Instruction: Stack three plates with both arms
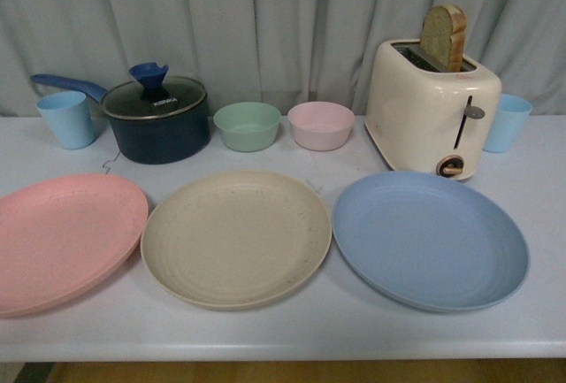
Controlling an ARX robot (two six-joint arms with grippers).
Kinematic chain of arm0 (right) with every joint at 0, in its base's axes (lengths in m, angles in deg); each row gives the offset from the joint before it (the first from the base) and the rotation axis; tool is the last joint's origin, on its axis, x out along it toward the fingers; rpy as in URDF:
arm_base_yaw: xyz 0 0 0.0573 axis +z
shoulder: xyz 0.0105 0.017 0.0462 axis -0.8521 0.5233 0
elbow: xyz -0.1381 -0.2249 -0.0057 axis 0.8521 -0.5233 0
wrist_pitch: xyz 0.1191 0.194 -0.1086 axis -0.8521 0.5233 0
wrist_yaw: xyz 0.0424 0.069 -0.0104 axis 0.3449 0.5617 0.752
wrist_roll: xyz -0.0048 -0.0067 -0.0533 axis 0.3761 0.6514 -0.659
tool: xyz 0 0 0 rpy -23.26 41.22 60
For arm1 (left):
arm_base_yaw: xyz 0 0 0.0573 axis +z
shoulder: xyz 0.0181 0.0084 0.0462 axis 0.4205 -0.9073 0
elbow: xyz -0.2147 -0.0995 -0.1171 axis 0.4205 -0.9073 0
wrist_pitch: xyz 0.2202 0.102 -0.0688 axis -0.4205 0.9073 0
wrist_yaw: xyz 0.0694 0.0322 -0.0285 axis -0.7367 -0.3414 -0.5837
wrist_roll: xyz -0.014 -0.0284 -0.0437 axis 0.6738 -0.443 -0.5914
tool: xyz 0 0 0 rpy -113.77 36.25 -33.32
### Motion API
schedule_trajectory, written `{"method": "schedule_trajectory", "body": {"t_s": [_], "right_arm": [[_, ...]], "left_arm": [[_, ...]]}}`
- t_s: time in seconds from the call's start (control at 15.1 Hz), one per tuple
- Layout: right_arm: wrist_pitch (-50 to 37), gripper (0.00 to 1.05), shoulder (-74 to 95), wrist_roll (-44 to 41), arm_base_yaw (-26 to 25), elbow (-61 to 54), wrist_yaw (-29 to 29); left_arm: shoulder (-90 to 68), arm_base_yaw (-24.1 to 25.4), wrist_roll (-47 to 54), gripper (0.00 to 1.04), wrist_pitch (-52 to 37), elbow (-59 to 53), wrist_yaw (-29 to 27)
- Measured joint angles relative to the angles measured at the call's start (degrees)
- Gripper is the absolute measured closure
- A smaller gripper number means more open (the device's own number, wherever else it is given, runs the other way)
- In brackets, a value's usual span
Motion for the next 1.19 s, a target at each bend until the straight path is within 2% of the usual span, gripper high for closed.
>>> {"method": "schedule_trajectory", "body": {"t_s": [0.53,0.66,0.79,0.86,1.19], "right_arm": [[0.0,0.06,0.0,0.0,0.0,0.0,0.0],[0.0,0.06,0.0,0.0,0.0,0.0,0.0],[0.0,0.06,0.0,0.0,0.0,0.0,0.0],[0.0,0.06,0.0,0.0,0.0,0.0,0.0],[0.0,0.06,0.0,0.0,0.0,0.0,0.0]], "left_arm": [[0.0,0.0,0.0,0.12,0.0,0.0,0.0],[0.0,0.0,0.0,0.08,0.0,0.0,0.0],[0.0,0.0,0.0,0.12,0.0,0.0,0.0],[0.0,0.0,0.0,0.07,0.0,0.0,0.0],[0.0,0.0,0.0,0.07,0.0,0.0,0.0]]}}
